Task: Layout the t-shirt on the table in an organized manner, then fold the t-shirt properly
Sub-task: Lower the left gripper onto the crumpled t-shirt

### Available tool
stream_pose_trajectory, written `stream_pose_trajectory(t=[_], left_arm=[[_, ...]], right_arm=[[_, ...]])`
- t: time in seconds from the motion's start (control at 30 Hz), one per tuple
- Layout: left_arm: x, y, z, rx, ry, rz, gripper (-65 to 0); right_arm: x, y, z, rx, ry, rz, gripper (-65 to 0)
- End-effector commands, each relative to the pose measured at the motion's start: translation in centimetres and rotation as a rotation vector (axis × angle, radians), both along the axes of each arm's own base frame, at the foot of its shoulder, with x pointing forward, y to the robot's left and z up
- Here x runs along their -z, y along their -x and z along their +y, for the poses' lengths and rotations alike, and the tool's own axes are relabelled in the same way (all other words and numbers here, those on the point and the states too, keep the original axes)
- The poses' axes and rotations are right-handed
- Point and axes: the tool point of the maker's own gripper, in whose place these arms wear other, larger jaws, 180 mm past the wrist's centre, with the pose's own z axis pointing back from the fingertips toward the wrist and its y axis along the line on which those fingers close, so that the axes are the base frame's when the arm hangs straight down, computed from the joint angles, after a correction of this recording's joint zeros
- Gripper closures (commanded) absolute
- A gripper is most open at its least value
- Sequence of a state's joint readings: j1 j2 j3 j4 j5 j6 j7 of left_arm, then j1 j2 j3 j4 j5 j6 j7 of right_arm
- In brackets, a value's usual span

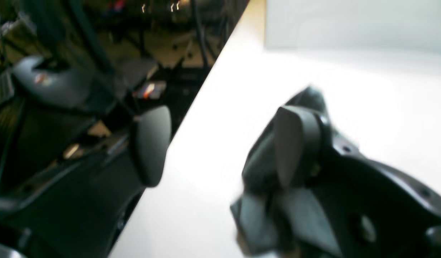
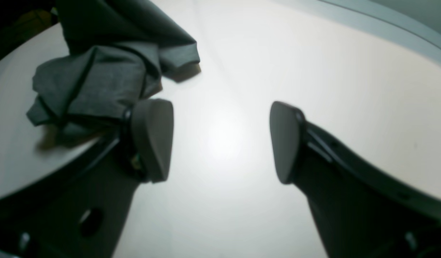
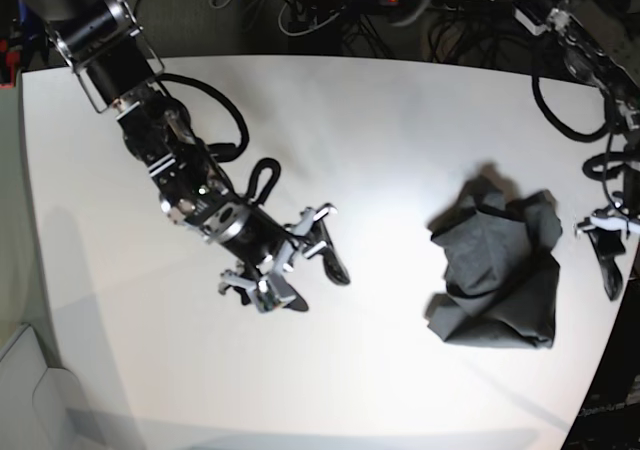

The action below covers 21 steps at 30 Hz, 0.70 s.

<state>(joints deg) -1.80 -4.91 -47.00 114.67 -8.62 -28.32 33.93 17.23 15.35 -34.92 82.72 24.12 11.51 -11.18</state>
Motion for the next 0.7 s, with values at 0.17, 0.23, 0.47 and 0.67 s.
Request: stream_pose_trajectory(t=[0.17,0.23,0.47,0.67], left_arm=[[-3.0,-3.5,-2.0,0.085,-0.121,-0.038,-43.9],[-2.9,-4.4,-1.9,0.08,-0.12,-0.033,-43.9],[0.5,-7.5,-0.3,0.082,-0.015,0.036,-44.1],[0.8,-9.4,-2.0,0.139,0.0,0.046,-44.1]], right_arm=[[-0.7,0.3,0.3,0.006,-0.038,-0.016,-42.1],[-0.2,0.7,0.3,0.007,-0.037,-0.003,-42.1],[0.4,1.8,0.3,0.005,-0.044,0.015,-42.1],[0.3,1.8,-2.3,0.093,-0.087,0.024,-42.1]])
